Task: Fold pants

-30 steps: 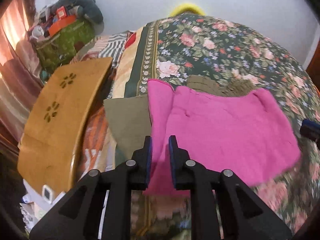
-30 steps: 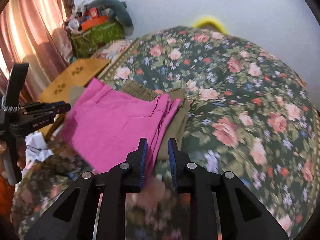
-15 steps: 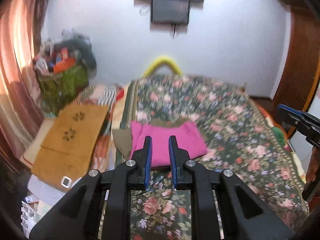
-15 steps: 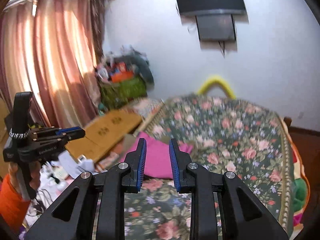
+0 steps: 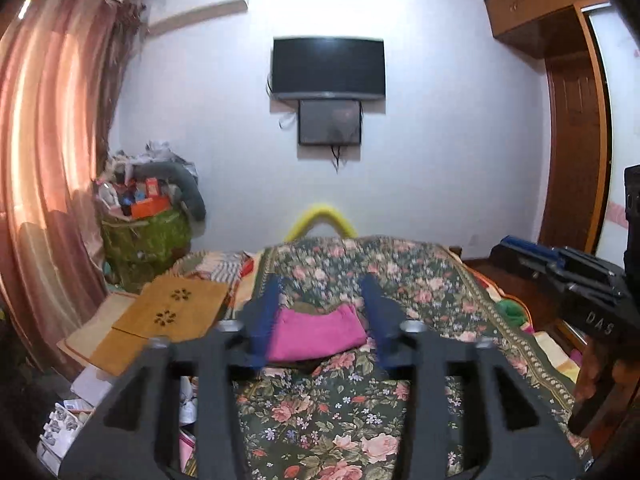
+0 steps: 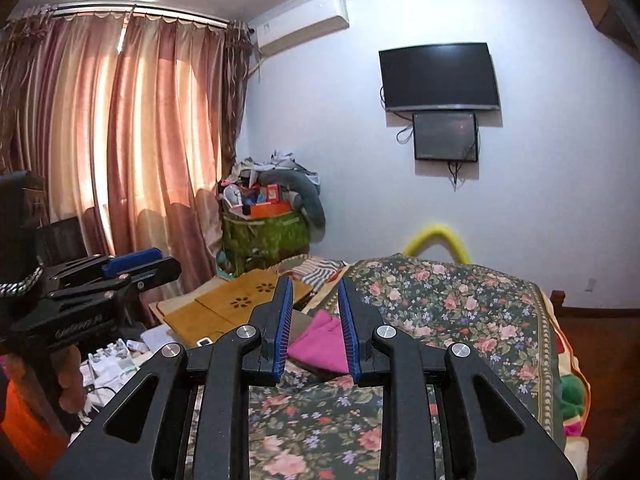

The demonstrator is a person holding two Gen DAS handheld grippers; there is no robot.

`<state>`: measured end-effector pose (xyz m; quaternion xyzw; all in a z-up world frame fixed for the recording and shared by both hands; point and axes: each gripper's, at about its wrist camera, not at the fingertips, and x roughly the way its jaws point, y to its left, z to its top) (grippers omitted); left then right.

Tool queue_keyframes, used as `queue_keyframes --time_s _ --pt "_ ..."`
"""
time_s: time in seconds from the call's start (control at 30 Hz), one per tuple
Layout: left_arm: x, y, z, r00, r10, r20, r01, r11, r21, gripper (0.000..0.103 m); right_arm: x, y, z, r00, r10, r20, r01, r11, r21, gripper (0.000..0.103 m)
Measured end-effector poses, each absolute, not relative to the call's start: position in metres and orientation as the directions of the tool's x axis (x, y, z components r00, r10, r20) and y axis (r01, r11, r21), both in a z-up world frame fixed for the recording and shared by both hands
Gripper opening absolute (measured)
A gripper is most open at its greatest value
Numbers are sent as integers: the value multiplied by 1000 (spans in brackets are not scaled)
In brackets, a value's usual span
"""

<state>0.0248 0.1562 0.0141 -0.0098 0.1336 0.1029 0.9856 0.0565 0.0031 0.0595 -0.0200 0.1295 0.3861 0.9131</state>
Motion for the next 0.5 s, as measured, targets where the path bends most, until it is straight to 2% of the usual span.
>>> queue_keyframes --time_s 0.1,0.17,0.23,0.3,0.43,0.5 --pt "7 148 19 949 212 -232 -215 977 16 67 46 -3 62 689 691 -219 -693 716 81 54" --pt "0 146 21 951 221 -217 -224 974 12 77 40 -8 62 710 677 -195 -675 733 84 61" --pt "-8 146 23 954 218 -205 -224 974 -7 88 38 -9 62 720 666 -197 -665 743 79 74" --pt "-13 147 24 955 215 -203 -224 974 -21 91 35 -9 60 735 650 -191 -651 756 69 86" --pt "-23 149 25 954 234 -187 -244 969 -29 101 30 -10 60 764 619 -179 -622 782 51 103" --pt "-26 150 24 953 240 -185 -250 968 -30 102 27 -12 62 780 603 -164 -604 795 49 103"
